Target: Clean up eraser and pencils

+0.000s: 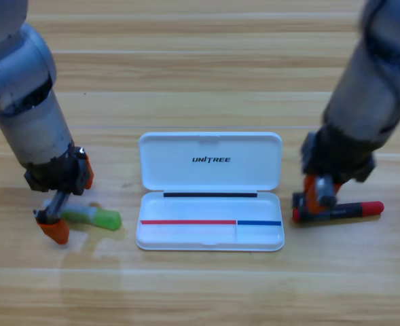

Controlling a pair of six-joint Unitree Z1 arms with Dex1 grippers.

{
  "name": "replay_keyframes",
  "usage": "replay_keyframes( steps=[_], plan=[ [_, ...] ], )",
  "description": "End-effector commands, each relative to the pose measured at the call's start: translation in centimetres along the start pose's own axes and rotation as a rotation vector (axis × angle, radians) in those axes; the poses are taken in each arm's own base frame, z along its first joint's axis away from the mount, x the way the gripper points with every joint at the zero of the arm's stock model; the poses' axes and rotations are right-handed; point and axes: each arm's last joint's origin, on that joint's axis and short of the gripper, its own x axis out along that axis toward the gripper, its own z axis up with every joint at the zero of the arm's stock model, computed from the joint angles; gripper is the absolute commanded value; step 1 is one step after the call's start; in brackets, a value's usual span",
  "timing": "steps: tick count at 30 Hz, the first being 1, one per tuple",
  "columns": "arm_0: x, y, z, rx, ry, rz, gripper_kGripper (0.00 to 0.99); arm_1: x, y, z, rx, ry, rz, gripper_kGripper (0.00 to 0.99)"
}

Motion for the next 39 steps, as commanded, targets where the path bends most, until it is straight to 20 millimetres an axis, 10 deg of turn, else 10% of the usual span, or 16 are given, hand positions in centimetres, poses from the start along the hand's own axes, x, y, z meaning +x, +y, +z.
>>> replay_keyframes(
  steps=[1, 14, 20, 31, 39],
  plan=[
    [2.3, -0.1, -0.4, -0.021, 0.005, -0.041, 0.948, 3.5, 0.9, 3.0, -0.119, 0.049, 0.054, 0.000],
    [3.8, -0.5, -0.6, -0.062, -0.004, -0.008, 0.586, 6.7, 0.1, 5.8, -0.132, 0.060, 0.068, 0.000],
    [3.7, -0.6, -0.7, -0.054, 0.009, -0.004, 0.000, 8.7, -0.3, 6.3, -0.119, 0.085, 0.086, 0.000],
    [-1.8, 0.1, -1.1, -0.047, 0.088, 0.031, 0.000, 10.0, -0.6, 6.7, -0.119, 0.102, 0.087, 0.000],
    [-5.6, 0.6, -1.2, -0.081, 0.104, 0.064, 0.000, 7.4, -0.5, 6.4, -0.077, 0.083, 0.044, 0.775]
  ],
)
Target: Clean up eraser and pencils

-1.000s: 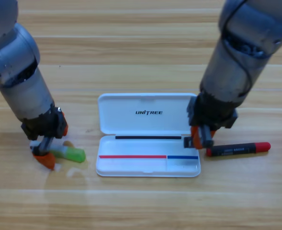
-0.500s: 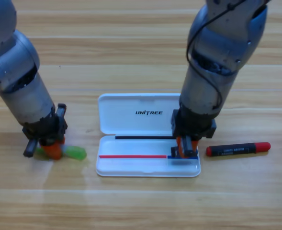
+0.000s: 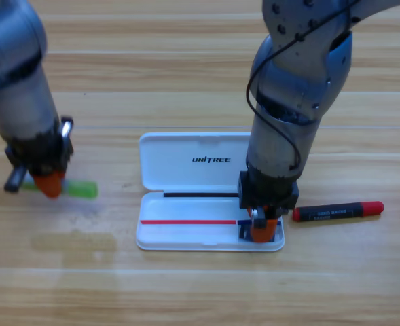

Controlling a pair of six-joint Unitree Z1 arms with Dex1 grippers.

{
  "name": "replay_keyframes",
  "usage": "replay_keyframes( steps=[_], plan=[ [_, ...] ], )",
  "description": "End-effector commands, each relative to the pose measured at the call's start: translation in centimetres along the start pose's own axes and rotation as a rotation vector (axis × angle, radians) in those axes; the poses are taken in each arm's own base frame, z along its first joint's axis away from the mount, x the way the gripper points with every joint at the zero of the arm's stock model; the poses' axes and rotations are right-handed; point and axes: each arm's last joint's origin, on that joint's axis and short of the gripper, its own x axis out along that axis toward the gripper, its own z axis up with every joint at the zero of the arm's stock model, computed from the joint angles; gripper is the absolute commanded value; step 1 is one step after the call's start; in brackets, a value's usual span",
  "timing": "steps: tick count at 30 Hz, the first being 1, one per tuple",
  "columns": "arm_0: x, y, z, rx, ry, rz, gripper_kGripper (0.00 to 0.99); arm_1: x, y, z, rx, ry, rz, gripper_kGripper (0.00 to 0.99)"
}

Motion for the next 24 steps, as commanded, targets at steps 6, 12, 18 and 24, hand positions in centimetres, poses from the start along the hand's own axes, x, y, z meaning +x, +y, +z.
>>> replay_keyframes(
  steps=[6, 12, 18, 24],
  plan=[
    [-3.9, -0.2, 0.1, -0.063, 0.004, 0.045, 0.000, -6.9, 2.5, -1.1, 0.010, -0.048, -0.056, 0.834],
    [-7.3, -0.6, 3.0, -0.062, -0.037, 0.075, 0.000, -11.0, 5.0, -4.1, 0.014, -0.071, -0.066, 0.896],
    [-8.7, -1.4, 7.0, -0.038, -0.094, 0.071, 0.000, -8.5, 4.3, -7.7, 0.062, 0.027, -0.002, 0.988],
    [-7.5, -1.5, 11.6, -0.029, -0.108, 0.043, 0.000, -4.6, 1.5, -10.1, 0.055, 0.100, 0.027, 0.990]
  ],
)
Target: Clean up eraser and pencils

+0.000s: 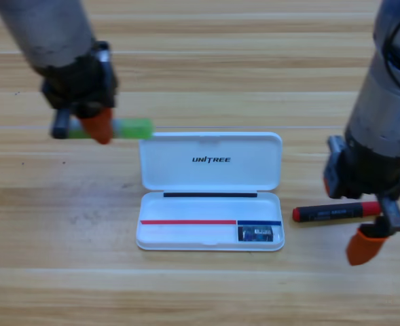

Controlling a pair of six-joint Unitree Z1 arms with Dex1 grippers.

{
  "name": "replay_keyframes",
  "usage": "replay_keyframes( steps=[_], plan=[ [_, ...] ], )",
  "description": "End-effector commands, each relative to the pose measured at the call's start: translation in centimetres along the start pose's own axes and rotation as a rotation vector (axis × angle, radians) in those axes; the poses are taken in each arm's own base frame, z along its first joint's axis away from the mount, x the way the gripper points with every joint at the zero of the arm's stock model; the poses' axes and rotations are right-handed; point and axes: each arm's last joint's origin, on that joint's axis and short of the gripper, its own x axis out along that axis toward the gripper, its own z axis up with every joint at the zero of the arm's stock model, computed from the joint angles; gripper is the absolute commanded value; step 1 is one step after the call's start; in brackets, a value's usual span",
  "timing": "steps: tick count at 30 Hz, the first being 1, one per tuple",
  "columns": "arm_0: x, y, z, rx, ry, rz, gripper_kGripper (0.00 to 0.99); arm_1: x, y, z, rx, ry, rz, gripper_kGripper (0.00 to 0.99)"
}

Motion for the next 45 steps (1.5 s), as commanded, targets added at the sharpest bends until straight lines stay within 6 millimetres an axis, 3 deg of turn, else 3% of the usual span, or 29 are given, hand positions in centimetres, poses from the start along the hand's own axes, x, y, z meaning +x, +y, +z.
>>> replay_keyframes(
  steps=[1, 5, 11, 19, 23, 27, 31, 35, 45],
  plan=[
    [4.2, -1.8, 5.4, 0.062, 0.028, -0.094, 0.000, 4.6, -4.5, -2.9, 0.041, 0.085, 0.019, 0.990],
    [6.1, -2.1, 7.4, 0.047, 0.028, -0.126, 0.000, 7.1, -6.8, -3.3, 0.016, 0.101, 0.008, 0.988],
    [8.7, -2.2, 9.0, 0.025, 0.053, -0.157, 0.000, 9.9, -8.4, -3.0, -0.025, 0.117, 0.041, 0.976],
    [11.4, -2.2, 10.0, -0.004, 0.081, -0.192, 0.000, 11.0, -9.0, -2.6, -0.056, 0.115, 0.049, 0.824],
    [12.1, -2.4, 10.1, -0.010, 0.085, -0.211, 0.000, 11.4, -9.4, -2.5, -0.054, 0.113, 0.045, 0.808],
    [12.5, -2.5, 10.1, -0.017, 0.087, -0.225, 0.000, 11.7, -9.6, -2.7, -0.057, 0.112, 0.045, 0.606],
    [12.5, -2.7, 10.0, -0.029, 0.080, -0.241, 0.000, 11.8, -9.7, -2.6, -0.059, 0.105, 0.044, 0.265],
    [12.5, -2.9, 9.9, -0.033, 0.078, -0.261, 0.000, 11.7, -9.8, -2.7, -0.059, 0.103, 0.041, 0.011],
    [13.2, -3.5, 9.4, -0.027, 0.077, -0.285, 0.000, 11.1, -9.5, -2.8, -0.057, 0.089, 0.040, 0.000]
  ],
)
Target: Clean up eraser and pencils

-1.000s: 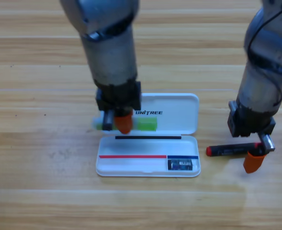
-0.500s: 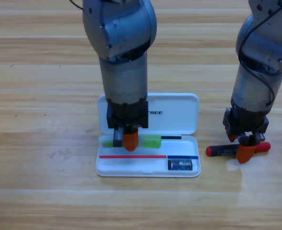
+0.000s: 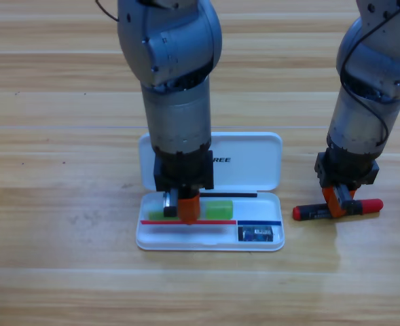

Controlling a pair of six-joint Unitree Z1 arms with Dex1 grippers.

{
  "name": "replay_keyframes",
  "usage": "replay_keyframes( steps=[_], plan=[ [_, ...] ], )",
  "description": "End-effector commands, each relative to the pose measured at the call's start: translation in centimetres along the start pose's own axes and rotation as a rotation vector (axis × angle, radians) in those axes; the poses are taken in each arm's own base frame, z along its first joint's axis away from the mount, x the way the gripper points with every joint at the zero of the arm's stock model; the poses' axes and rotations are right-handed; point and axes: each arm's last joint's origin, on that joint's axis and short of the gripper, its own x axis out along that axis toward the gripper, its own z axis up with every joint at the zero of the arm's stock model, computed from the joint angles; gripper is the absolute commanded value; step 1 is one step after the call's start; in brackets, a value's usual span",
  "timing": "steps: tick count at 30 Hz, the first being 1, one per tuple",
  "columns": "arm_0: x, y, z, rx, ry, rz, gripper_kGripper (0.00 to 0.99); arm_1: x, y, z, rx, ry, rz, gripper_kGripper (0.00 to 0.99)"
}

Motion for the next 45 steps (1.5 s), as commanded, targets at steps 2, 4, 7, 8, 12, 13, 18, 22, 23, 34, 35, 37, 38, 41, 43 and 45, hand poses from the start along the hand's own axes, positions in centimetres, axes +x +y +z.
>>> replay_keyframes(
  steps=[2, 4, 7, 8, 12, 13, 18, 22, 23, 34, 35, 37, 38, 41, 43, 45],
  plan=[
    [3.1, -1.0, 0.3, 0.021, 0.048, -0.039, 0.000, 1.5, -0.3, -0.7, 0.017, 0.016, 0.037, 0.000],
    [3.0, -1.0, 0.3, 0.022, 0.044, -0.037, 0.000, 0.2, 0.1, -1.1, 0.020, 0.010, 0.027, 0.000],
    [3.1, -1.0, 0.3, 0.022, 0.044, -0.037, 0.000, -2.3, 0.9, -1.6, 0.024, -0.010, -0.001, 0.000],
    [3.1, -1.0, 0.4, 0.022, 0.043, -0.036, 0.000, -3.0, 1.2, -1.8, 0.026, -0.013, -0.006, 0.000],
    [3.1, -0.9, 0.4, 0.024, 0.038, -0.032, 0.000, -5.7, 2.2, -2.5, 0.031, -0.036, -0.039, 0.000],
    [3.1, -0.9, 0.5, 0.024, 0.036, -0.032, 0.000, -6.2, 2.5, -2.6, 0.037, -0.040, -0.045, 0.000],
    [3.3, -0.8, 0.6, 0.024, 0.035, -0.031, 0.000, -8.5, 3.8, -2.5, 0.055, -0.083, -0.051, 0.000],
    [3.5, -0.9, 0.6, 0.026, 0.034, -0.030, 0.000, -8.7, 4.1, -2.0, 0.053, -0.088, -0.047, 0.000],
    [3.6, -0.9, 0.6, 0.026, 0.035, -0.031, 0.000, -8.7, 4.1, -1.9, 0.054, -0.087, -0.044, 0.000],
    [4.5, -0.8, 0.6, 0.032, 0.036, -0.032, 0.000, -8.3, 4.3, -1.1, 0.058, -0.081, -0.033, 0.000],
    [4.6, -0.8, 0.6, 0.033, 0.036, -0.032, 0.000, -8.3, 4.3, -1.1, 0.059, -0.081, -0.032, 0.000],
    [4.6, -0.8, 0.6, 0.035, 0.035, -0.031, 0.000, -8.2, 4.4, -1.1, 0.059, -0.080, -0.031, 0.000],
    [4.6, -0.8, 0.6, 0.036, 0.035, -0.031, 0.000, -8.2, 4.4, -1.0, 0.058, -0.080, -0.031, 0.000],
    [4.5, -0.8, 0.6, 0.038, 0.035, -0.031, 0.000, -8.2, 4.4, -0.9, 0.058, -0.081, -0.031, 0.000],
    [4.6, -0.8, 0.6, 0.038, 0.037, -0.031, 0.000, -8.0, 4.5, -0.7, 0.059, -0.078, -0.027, 0.000],
    [4.6, -0.8, 0.5, 0.038, 0.039, -0.030, 0.000, -8.0, 4.5, -0.6, 0.058, -0.078, -0.025, 0.000]
  ],
)
